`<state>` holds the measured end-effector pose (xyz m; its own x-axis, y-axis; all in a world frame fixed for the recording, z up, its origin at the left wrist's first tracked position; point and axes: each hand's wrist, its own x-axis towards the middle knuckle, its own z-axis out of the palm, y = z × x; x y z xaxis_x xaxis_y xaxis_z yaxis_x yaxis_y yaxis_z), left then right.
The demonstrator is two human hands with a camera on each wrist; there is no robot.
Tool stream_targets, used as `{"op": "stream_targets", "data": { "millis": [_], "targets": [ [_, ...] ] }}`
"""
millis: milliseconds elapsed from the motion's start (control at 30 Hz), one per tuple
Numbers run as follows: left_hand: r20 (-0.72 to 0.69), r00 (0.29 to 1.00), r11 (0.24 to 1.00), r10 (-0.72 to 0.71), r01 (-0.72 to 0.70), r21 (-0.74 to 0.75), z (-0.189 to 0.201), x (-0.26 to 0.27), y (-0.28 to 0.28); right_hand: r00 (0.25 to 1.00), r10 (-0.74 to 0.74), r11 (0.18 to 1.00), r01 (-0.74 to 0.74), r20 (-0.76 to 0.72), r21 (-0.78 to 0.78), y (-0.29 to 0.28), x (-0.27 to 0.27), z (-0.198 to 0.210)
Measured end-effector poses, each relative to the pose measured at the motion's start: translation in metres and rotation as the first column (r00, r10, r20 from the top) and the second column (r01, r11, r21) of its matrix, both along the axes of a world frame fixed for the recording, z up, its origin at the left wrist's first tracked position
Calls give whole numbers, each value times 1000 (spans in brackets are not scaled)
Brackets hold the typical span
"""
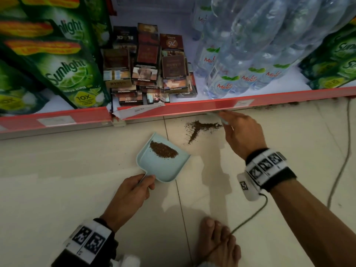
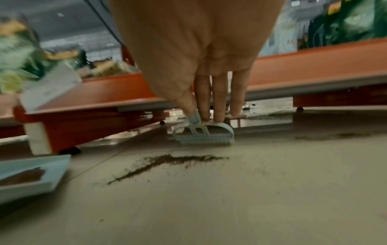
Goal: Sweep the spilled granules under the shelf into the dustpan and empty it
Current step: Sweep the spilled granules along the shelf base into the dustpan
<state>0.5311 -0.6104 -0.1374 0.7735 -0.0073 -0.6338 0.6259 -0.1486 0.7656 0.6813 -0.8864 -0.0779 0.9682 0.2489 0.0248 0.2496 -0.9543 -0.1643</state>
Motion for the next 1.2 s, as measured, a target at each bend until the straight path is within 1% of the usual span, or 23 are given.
{"op": "stream_targets", "data": {
  "millis": [33, 100, 200, 267, 333, 400, 467, 567, 633, 733, 767, 833, 900, 967, 1033, 1100, 1167, 1200],
  "targets": [
    [-9, 1000, 1000, 4, -4, -6, 1, -1, -1, 999, -7, 1000, 6, -45, -21, 6, 6, -4],
    [-17, 1000, 1000, -1, 1, -14, 3, -3, -2, 992, 40, 999, -42, -121, -16, 21, 15, -14],
    [-26, 1000, 1000, -3, 3, -26, 8, -8, -2, 969, 180, 982, -169, -171, 81, 44, 12, -19],
    [-24, 1000, 999, 3, -3, -34, 10, -13, 0, 933, 275, 960, -254, -232, 114, 45, 4, -16],
    [-23, 1000, 999, 20, -21, -30, 11, -17, 2, 900, 331, 944, -313, -283, 107, 34, -3, -6],
    [-28, 999, 999, 41, -42, -32, 12, -20, 5, 897, 346, 938, -331, -275, 101, 19, -9, 9],
    [-35, 998, 998, 48, -49, -35, 12, -22, 6, 912, 329, 944, -320, -246, 74, 10, -9, 22],
    [-49, 997, 998, 52, -54, -41, 12, -26, 5, 924, 331, 943, -323, -190, 73, 21, -2, 26],
    [-55, 997, 998, 57, -59, -37, 12, -29, 4, 901, 400, 916, -388, -166, 101, 45, 2, 20],
    [-46, 996, 997, 80, -80, -6, 12, -34, 5, 839, 528, 848, -511, -131, 141, 91, 5, 6],
    [-43, 995, 996, 88, -88, 7, 12, -36, 6, 819, 561, 826, -546, -123, 140, 105, 5, 1],
    [-46, 994, 995, 102, -100, 29, 11, -40, 8, 787, 600, 800, -595, -141, 86, 119, 3, -7],
    [-55, 992, 993, 113, -111, 45, 11, -44, 11, 783, 597, 799, -599, -174, 49, 110, 3, -11],
    [-60, 990, 991, 126, -124, 46, 10, -47, 14, 799, 569, 819, -573, -193, 43, 83, 3, -7],
    [-60, 988, 989, 140, -138, 45, 10, -48, 18, 836, 529, 848, -528, -145, 49, 47, 3, 0],
    [-51, 989, 989, 138, -136, 50, 10, -49, 20, 864, 498, 867, -498, -74, 9, 15, 3, 9],
    [-42, 990, 990, 137, -135, 48, 10, -49, 21, 871, 491, 871, -492, -23, -15, 4, 1, 17],
    [-38, 990, 990, 137, -135, 44, 10, -49, 20, 867, 498, 867, -498, -4, 1, 7, 1, 18]
  ]
}}
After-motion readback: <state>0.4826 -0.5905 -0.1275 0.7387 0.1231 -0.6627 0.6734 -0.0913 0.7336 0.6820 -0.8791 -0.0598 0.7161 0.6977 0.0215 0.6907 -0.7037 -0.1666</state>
